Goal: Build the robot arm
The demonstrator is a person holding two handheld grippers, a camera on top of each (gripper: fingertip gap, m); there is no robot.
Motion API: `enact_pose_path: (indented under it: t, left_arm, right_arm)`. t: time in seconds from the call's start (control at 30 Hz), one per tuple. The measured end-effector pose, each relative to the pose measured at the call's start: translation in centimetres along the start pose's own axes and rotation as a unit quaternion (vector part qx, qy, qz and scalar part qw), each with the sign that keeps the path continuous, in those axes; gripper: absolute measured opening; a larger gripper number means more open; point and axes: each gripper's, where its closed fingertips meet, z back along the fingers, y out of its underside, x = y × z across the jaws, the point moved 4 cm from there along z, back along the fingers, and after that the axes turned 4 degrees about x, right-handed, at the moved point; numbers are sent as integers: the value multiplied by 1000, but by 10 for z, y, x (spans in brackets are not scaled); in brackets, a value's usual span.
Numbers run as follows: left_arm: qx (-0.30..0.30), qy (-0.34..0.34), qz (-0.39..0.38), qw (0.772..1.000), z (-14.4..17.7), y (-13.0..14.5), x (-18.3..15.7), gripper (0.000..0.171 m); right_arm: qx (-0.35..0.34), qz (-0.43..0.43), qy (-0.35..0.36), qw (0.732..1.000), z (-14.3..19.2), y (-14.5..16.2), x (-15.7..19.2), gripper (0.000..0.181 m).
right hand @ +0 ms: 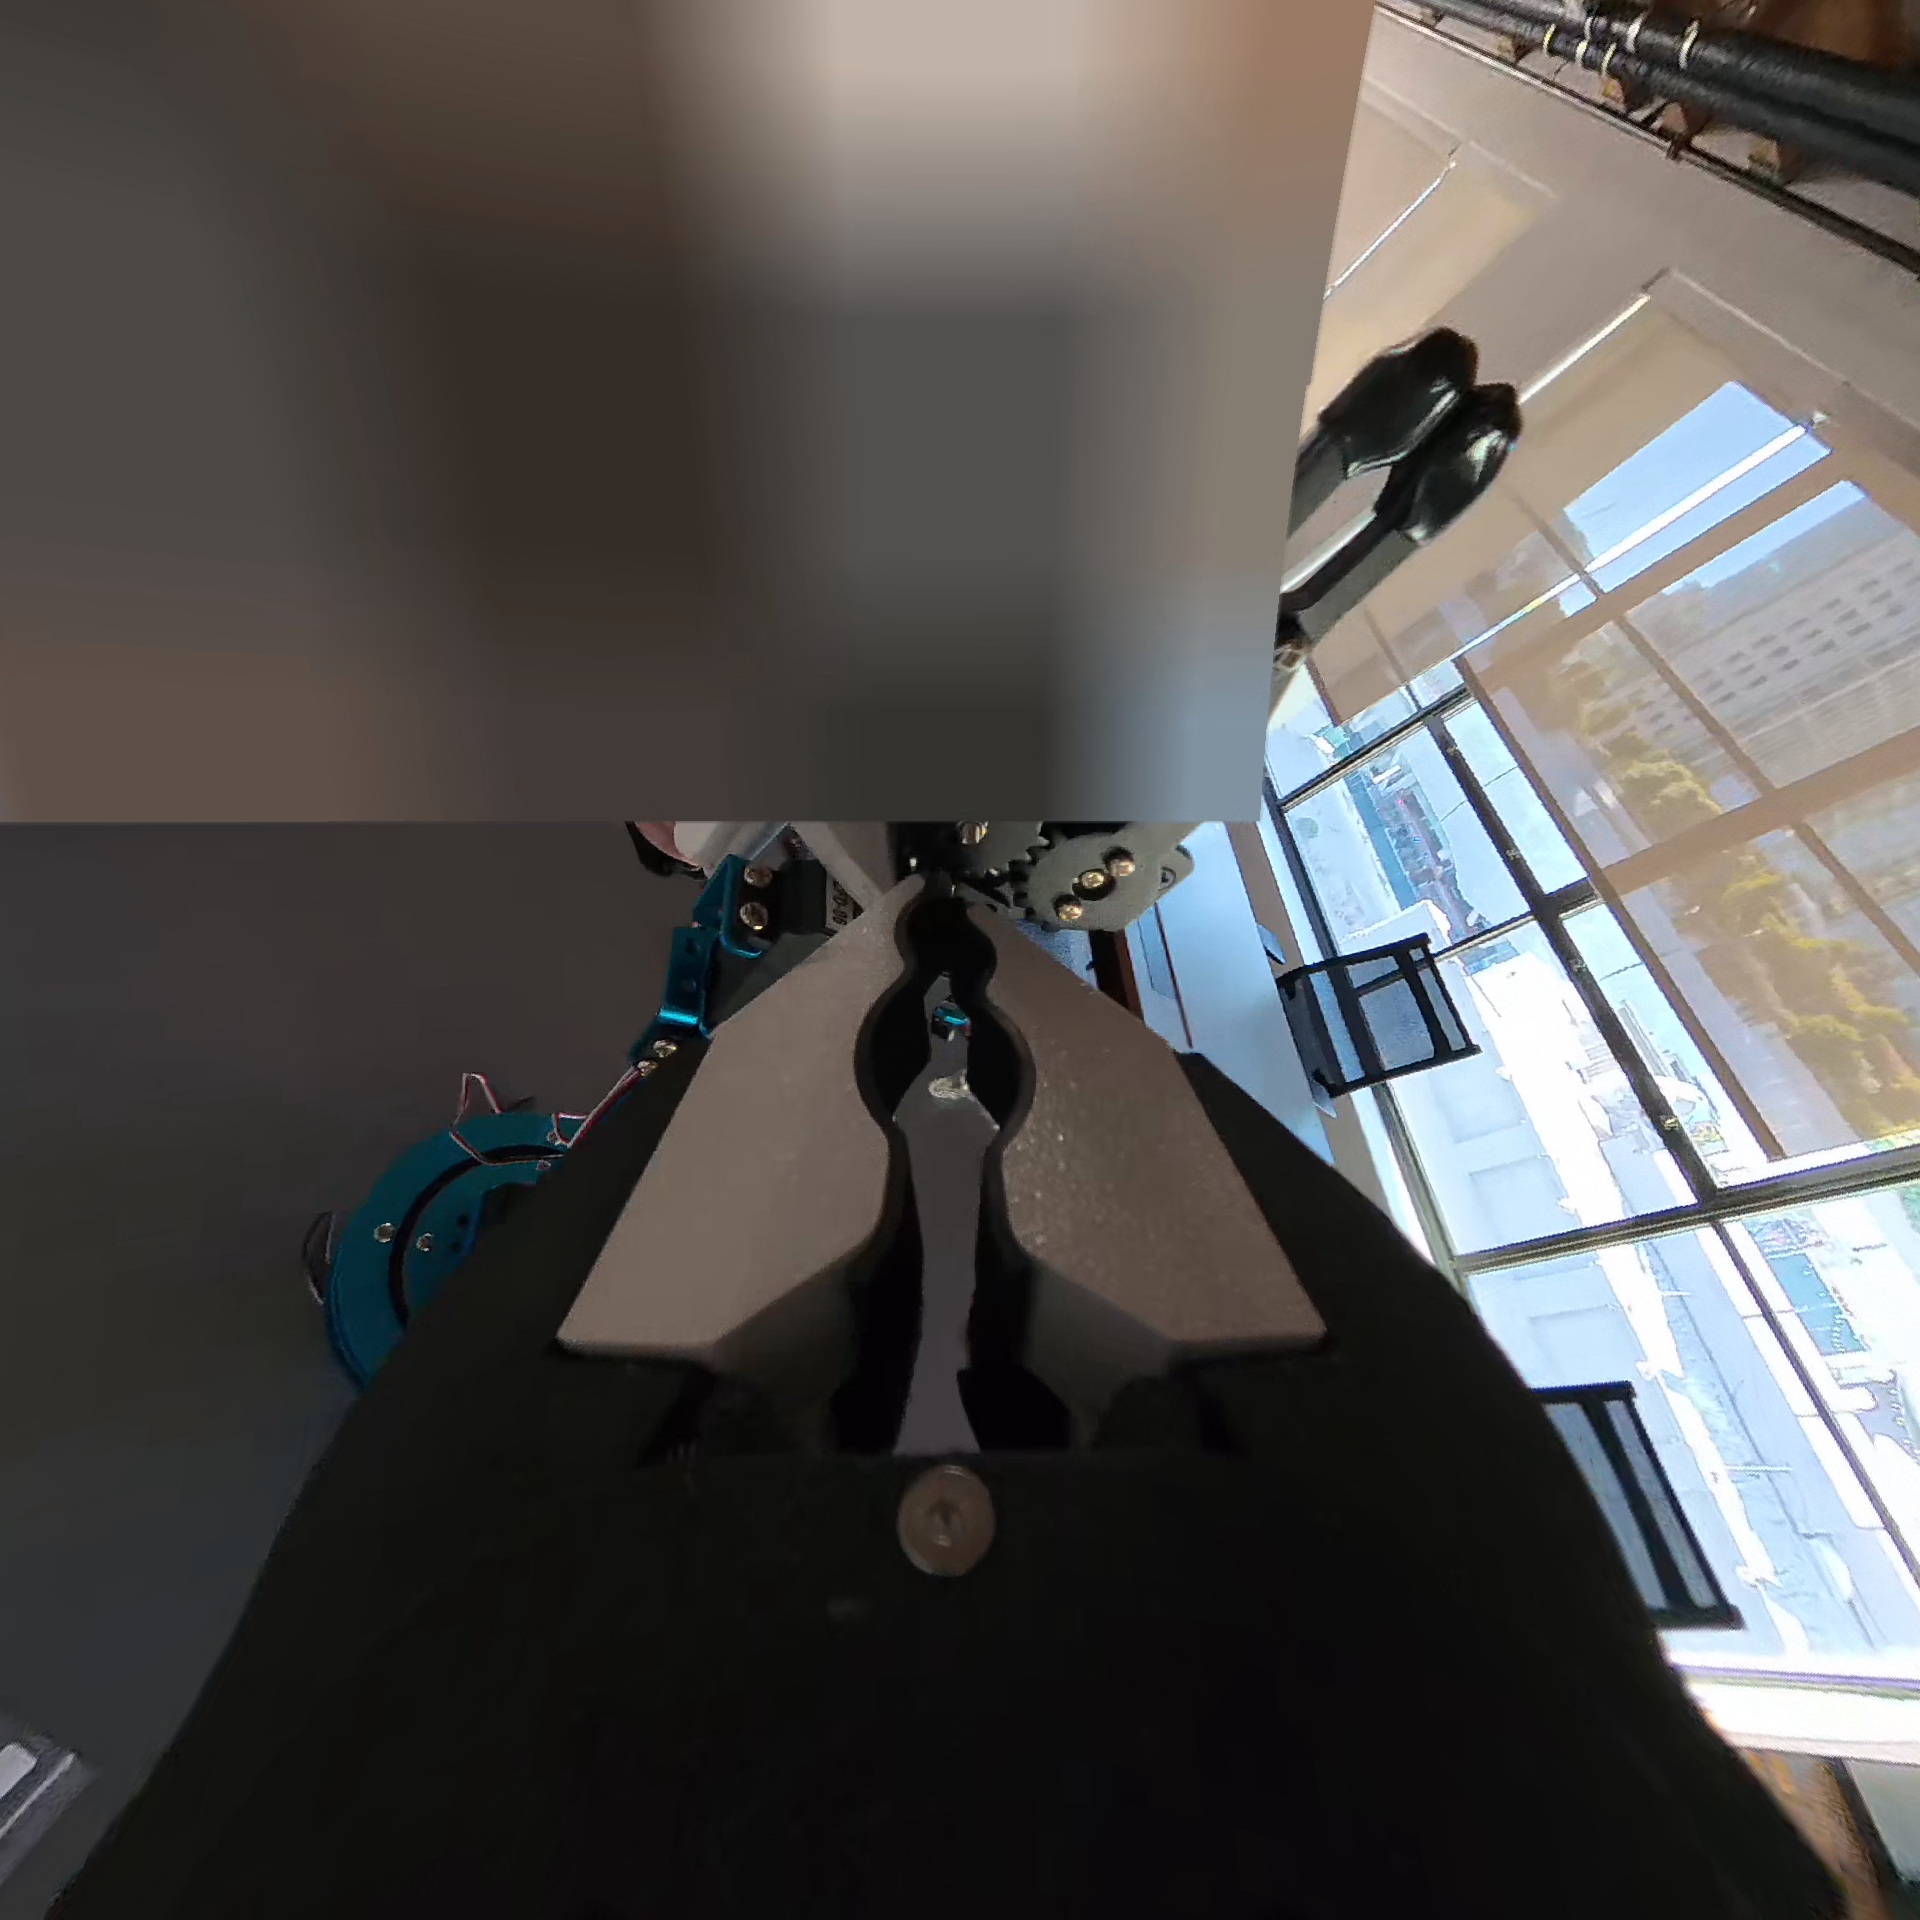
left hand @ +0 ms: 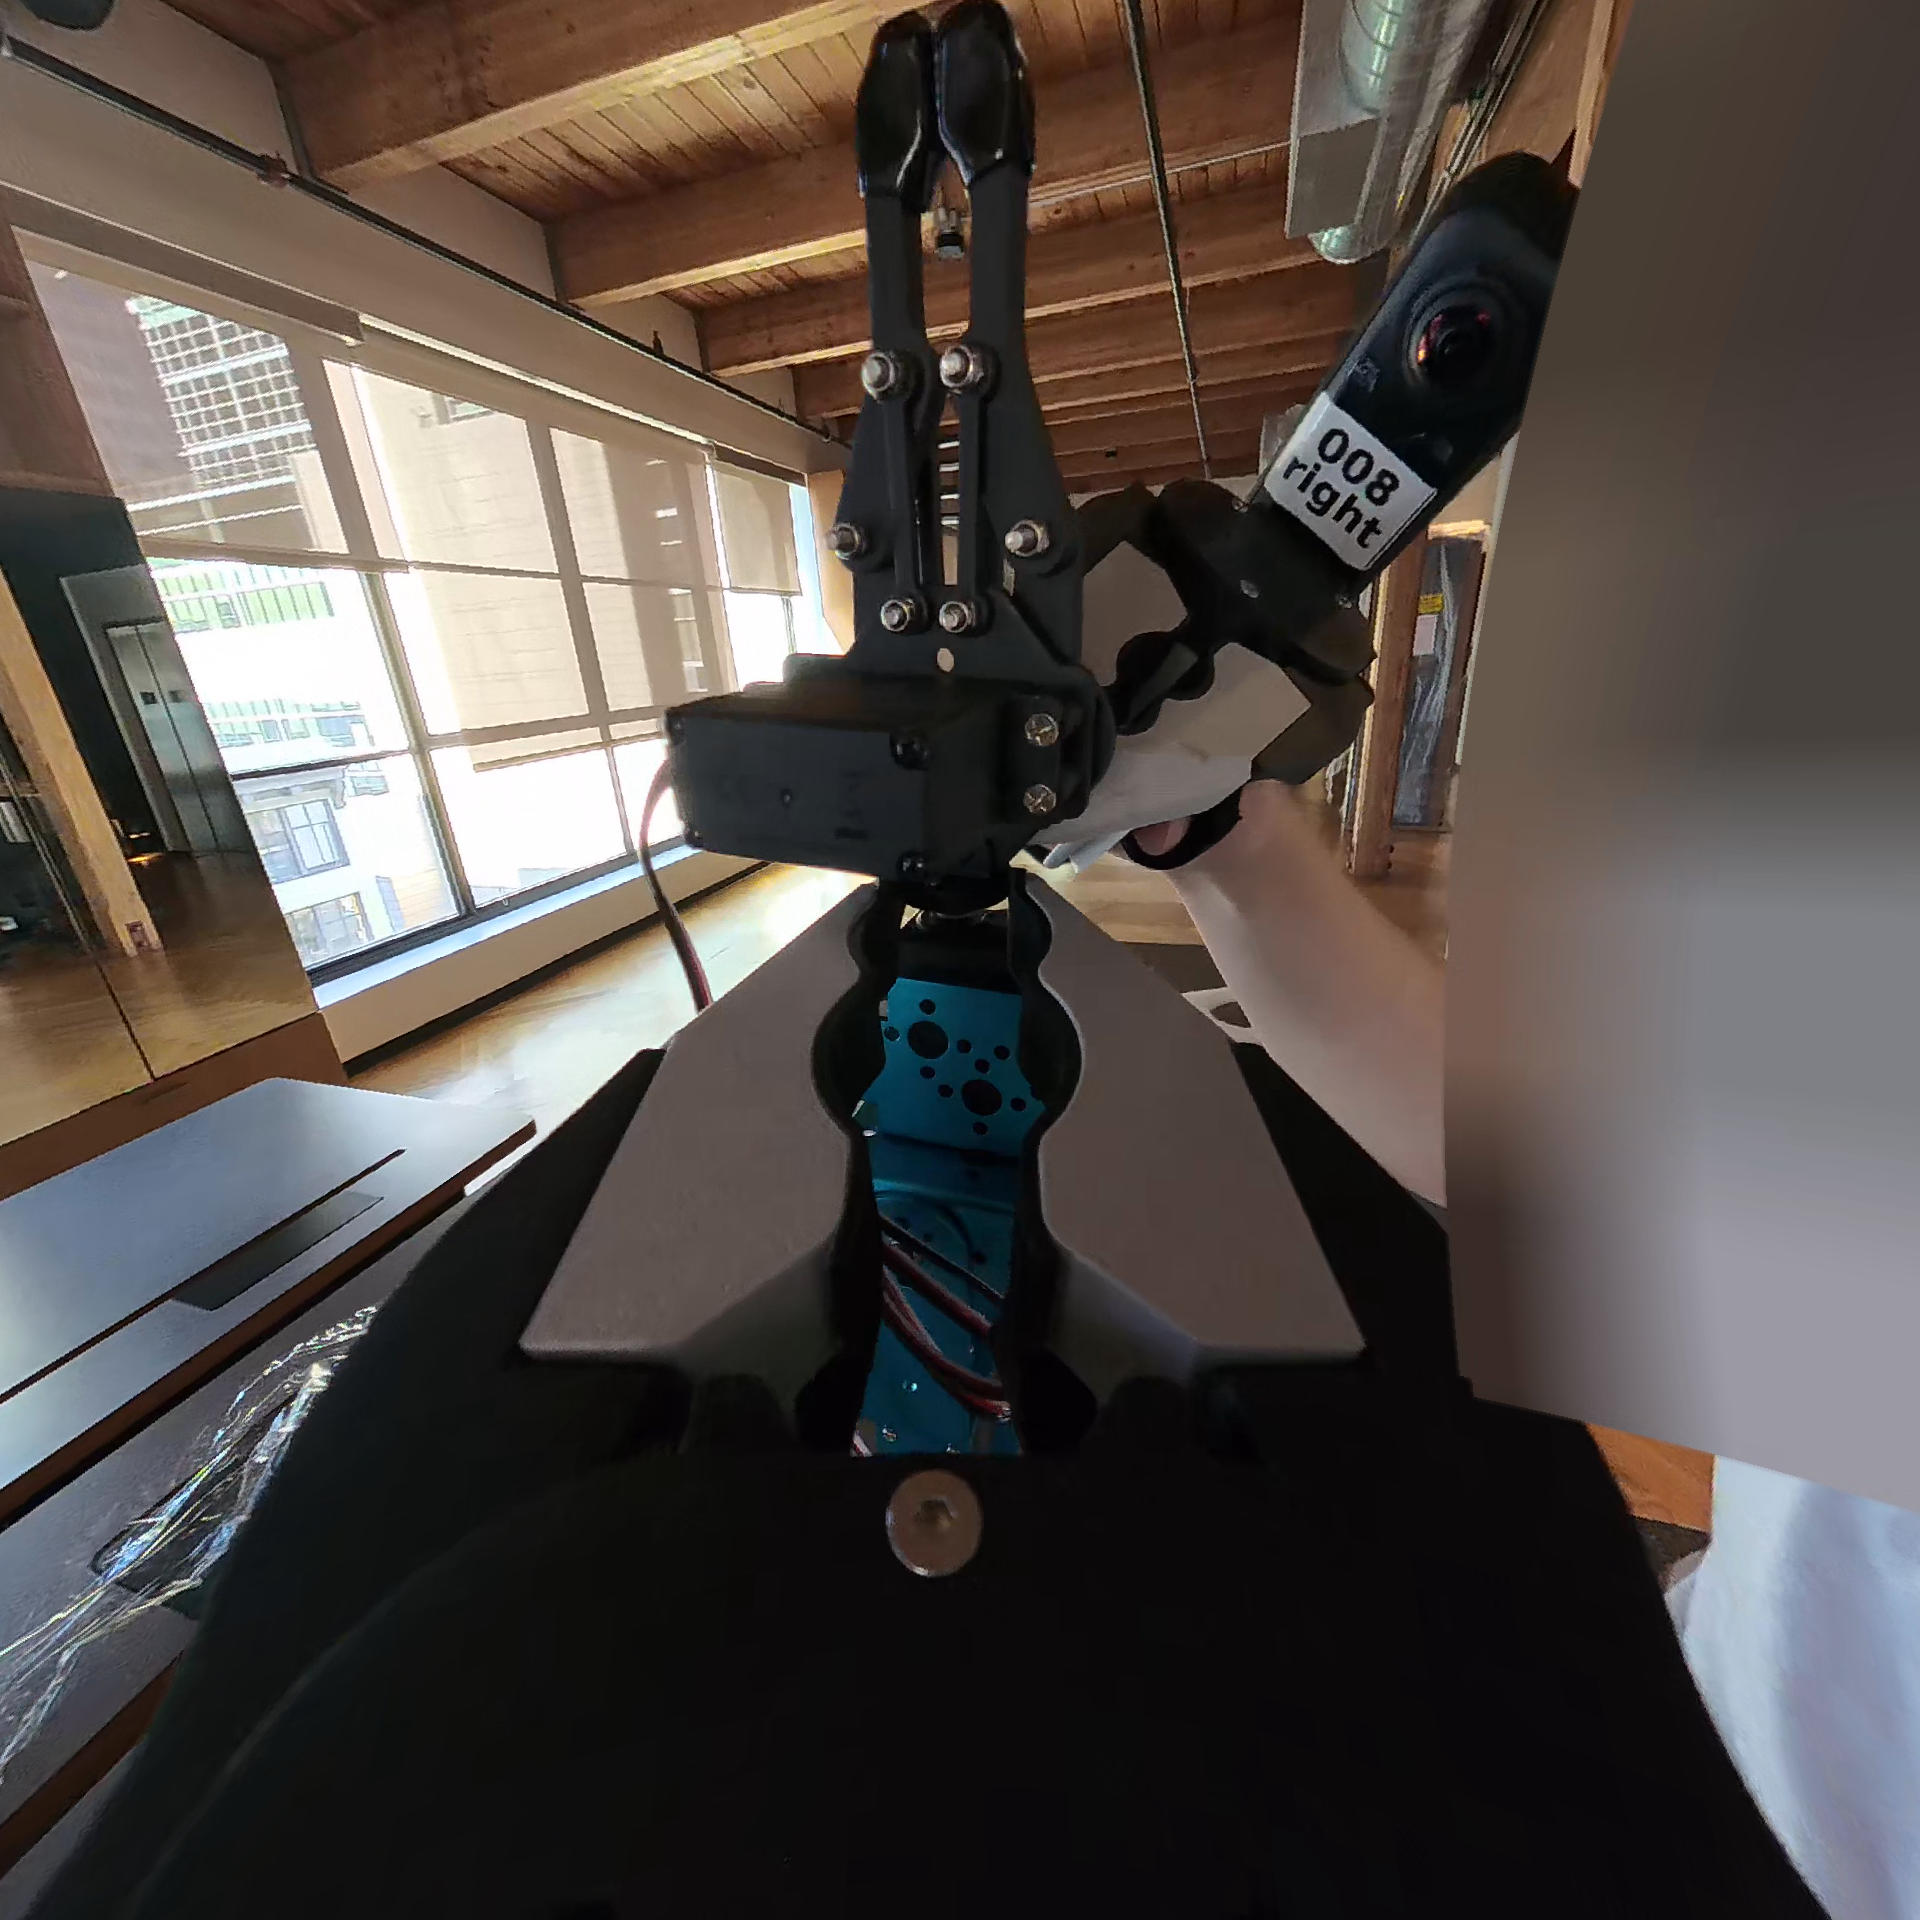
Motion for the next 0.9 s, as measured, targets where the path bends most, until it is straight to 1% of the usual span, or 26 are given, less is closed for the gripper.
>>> enact_pose_path:
  t: [0.23, 0.5, 0.67, 0.73, 0.8, 0.9]
  left_arm:
    - [2, -7, -6, 1000, 0, 0, 1, 20]
    - [-7, -2, -1, 1000, 0, 0, -1, 19]
    - [-10, -2, 0, 1000, 0, 0, -1, 19]
    - [-12, -1, 2, 1000, 0, 0, -1, 19]
    - [-13, 0, 3, 1000, 0, 0, -1, 19]
    - [-12, 1, 4, 1000, 0, 0, -1, 19]
  right_arm:
    - [-31, -15, -4, 999, -1, 1, -2, 0]
    - [-107, -68, -15, 992, 4, 6, -7, 0]
    - [-137, -89, -10, 987, 7, 8, -11, 0]
    - [-144, -98, -13, 985, 8, 12, -8, 4]
    - [-151, -98, -13, 984, 9, 18, -2, 7]
    - [-159, -80, 8, 984, 8, 23, 2, 7]
